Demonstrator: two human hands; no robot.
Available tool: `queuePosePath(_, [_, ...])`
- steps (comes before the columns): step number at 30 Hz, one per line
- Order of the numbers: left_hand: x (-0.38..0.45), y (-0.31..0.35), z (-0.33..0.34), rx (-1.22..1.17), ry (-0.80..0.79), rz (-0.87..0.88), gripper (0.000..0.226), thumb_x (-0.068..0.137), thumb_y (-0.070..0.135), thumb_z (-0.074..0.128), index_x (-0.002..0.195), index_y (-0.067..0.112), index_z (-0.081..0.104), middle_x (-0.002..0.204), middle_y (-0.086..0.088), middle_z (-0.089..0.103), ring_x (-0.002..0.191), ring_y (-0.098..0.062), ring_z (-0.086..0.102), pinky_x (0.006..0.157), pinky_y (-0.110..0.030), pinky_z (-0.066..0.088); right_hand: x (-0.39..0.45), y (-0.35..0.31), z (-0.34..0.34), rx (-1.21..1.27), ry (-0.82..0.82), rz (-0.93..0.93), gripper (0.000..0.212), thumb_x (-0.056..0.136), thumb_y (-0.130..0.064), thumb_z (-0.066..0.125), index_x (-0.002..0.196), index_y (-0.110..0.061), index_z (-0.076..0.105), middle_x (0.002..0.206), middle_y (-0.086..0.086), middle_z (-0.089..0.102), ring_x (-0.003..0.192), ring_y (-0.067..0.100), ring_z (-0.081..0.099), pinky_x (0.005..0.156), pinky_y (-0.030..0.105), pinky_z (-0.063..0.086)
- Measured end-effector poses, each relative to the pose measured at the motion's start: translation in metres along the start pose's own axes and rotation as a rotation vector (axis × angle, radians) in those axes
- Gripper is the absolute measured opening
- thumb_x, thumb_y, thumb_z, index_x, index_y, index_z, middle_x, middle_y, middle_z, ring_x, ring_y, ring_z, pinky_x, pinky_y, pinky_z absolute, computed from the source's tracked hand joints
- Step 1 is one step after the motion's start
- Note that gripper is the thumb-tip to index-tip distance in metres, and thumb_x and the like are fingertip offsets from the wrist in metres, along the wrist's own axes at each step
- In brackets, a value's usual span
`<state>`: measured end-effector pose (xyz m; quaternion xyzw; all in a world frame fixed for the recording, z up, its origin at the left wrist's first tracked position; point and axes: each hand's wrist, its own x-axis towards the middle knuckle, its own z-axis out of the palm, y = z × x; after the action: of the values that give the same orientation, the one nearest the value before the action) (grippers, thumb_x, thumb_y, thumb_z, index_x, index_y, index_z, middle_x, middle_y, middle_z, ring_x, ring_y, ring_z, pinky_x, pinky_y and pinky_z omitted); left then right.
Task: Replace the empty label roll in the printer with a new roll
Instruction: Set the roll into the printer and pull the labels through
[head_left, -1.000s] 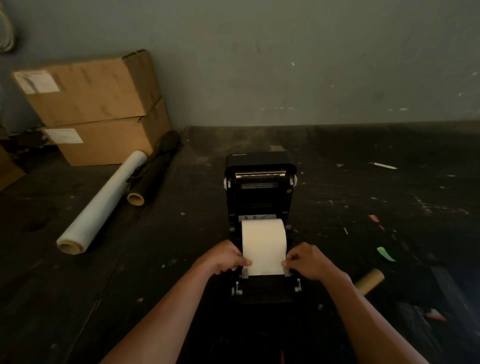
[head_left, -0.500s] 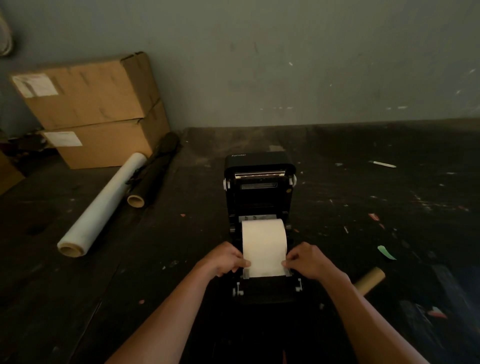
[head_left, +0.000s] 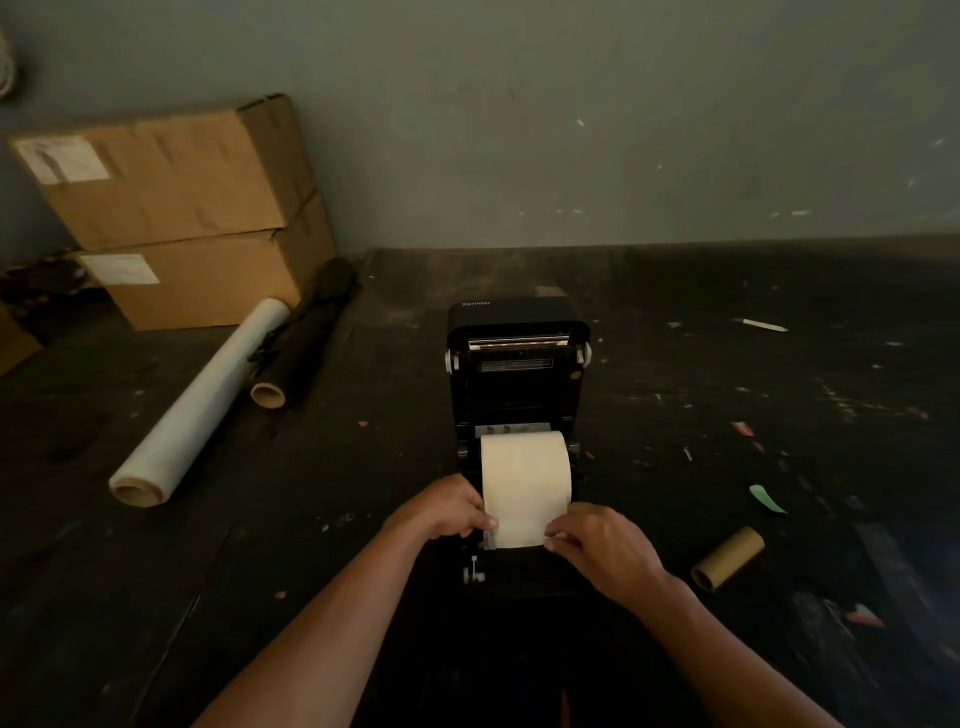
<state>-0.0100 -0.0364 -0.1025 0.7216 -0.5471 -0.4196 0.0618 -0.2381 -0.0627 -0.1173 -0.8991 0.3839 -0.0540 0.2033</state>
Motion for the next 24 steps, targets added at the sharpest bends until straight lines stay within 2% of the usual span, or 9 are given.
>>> queuePosePath(10, [-0.003, 0.006, -0.004, 0.039, -0.016, -0.008, 0.033, 0.087, 0.030, 0.065, 0.056, 0.020, 0.059, 0.057, 0.004, 0.056, 0.044, -0.008, 0.047, 0.047, -0.024, 0.037, 0.002, -0.006, -0.004, -0.183, -0.071, -0.167, 0.024, 0.098, -0.027, 0.042, 0.111, -0.020, 0.061, 0.115, 0.000, 0.059, 0.097, 0.012, 0.059, 0.091, 0.028, 0.046])
queuePosePath(13, [-0.006, 0.007, 0.000, -0.005, 0.022, -0.024, 0.016, 0.084, 0.031, 0.069, 0.075, 0.018, 0.066, 0.075, 0.000, 0.066, 0.063, -0.010, 0.059, 0.058, -0.025, 0.046, 0.002, -0.006, -0.004, -0.173, -0.070, -0.179, 0.024, 0.098, -0.026, 0.042, 0.113, -0.020, 0.060, 0.116, 0.000, 0.058, 0.097, 0.012, 0.059, 0.091, 0.027, 0.045])
queuePosePath(15, [-0.013, 0.005, 0.006, 0.002, 0.222, -0.023, 0.021, 0.079, 0.035, 0.074, 0.089, 0.019, 0.066, 0.086, 0.001, 0.068, 0.076, -0.012, 0.064, 0.065, -0.028, 0.050, 0.001, -0.004, -0.004, -0.172, -0.067, -0.179, 0.025, 0.099, -0.027, 0.041, 0.115, -0.020, 0.059, 0.117, 0.000, 0.058, 0.097, 0.012, 0.059, 0.091, 0.027, 0.045])
queuePosePath(17, [-0.027, 0.006, 0.015, 0.011, 0.471, 0.069, 0.024, 0.077, 0.037, 0.075, 0.092, 0.026, 0.060, 0.081, 0.008, 0.064, 0.070, -0.007, 0.061, 0.058, -0.025, 0.045, 0.000, -0.002, -0.002, -0.168, -0.067, -0.182, 0.024, 0.099, -0.027, 0.041, 0.113, -0.021, 0.059, 0.115, 0.000, 0.059, 0.096, 0.012, 0.059, 0.091, 0.027, 0.045])
queuePosePath(18, [-0.033, 0.006, 0.021, 0.029, 0.516, 0.156, 0.022, 0.078, 0.036, 0.075, 0.093, 0.029, 0.060, 0.078, 0.010, 0.062, 0.067, -0.003, 0.058, 0.057, -0.024, 0.044, 0.000, -0.002, -0.001, -0.162, -0.066, -0.183, 0.024, 0.098, -0.028, 0.041, 0.111, -0.022, 0.059, 0.114, 0.000, 0.059, 0.096, 0.012, 0.059, 0.090, 0.028, 0.045])
queuePosePath(19, [-0.038, 0.007, 0.027, 0.071, 0.502, 0.240, 0.022, 0.080, 0.035, 0.073, 0.097, 0.029, 0.062, 0.081, 0.010, 0.061, 0.068, -0.002, 0.056, 0.059, -0.024, 0.047, -0.001, -0.001, 0.000, -0.155, -0.065, -0.181, 0.023, 0.098, -0.028, 0.041, 0.111, -0.022, 0.059, 0.114, -0.001, 0.059, 0.095, 0.012, 0.059, 0.090, 0.027, 0.045])
queuePosePath(21, [-0.046, 0.006, 0.038, 0.181, 0.409, 0.342, 0.027, 0.083, 0.033, 0.071, 0.109, 0.026, 0.066, 0.097, 0.006, 0.061, 0.082, -0.006, 0.057, 0.074, -0.030, 0.053, -0.001, -0.001, 0.000, -0.151, -0.061, -0.173, 0.023, 0.098, -0.029, 0.042, 0.111, -0.022, 0.060, 0.114, -0.001, 0.059, 0.096, 0.011, 0.060, 0.090, 0.028, 0.046])
queuePosePath(23, [-0.045, 0.002, 0.044, 0.250, 0.358, 0.358, 0.032, 0.085, 0.032, 0.068, 0.116, 0.022, 0.066, 0.109, 0.003, 0.058, 0.097, -0.012, 0.056, 0.085, -0.035, 0.052, -0.001, -0.001, 0.000, -0.155, -0.062, -0.161, 0.023, 0.098, -0.028, 0.043, 0.111, -0.022, 0.060, 0.115, -0.001, 0.060, 0.097, 0.012, 0.060, 0.091, 0.030, 0.047])
queuePosePath(24, [-0.044, -0.002, 0.046, 0.274, 0.352, 0.362, 0.031, 0.086, 0.032, 0.066, 0.116, 0.022, 0.066, 0.110, 0.002, 0.057, 0.100, -0.014, 0.056, 0.085, -0.035, 0.051, -0.001, -0.002, 0.000, -0.159, -0.064, -0.159, 0.023, 0.098, -0.028, 0.042, 0.111, -0.022, 0.060, 0.115, -0.001, 0.060, 0.097, 0.012, 0.060, 0.091, 0.030, 0.047])
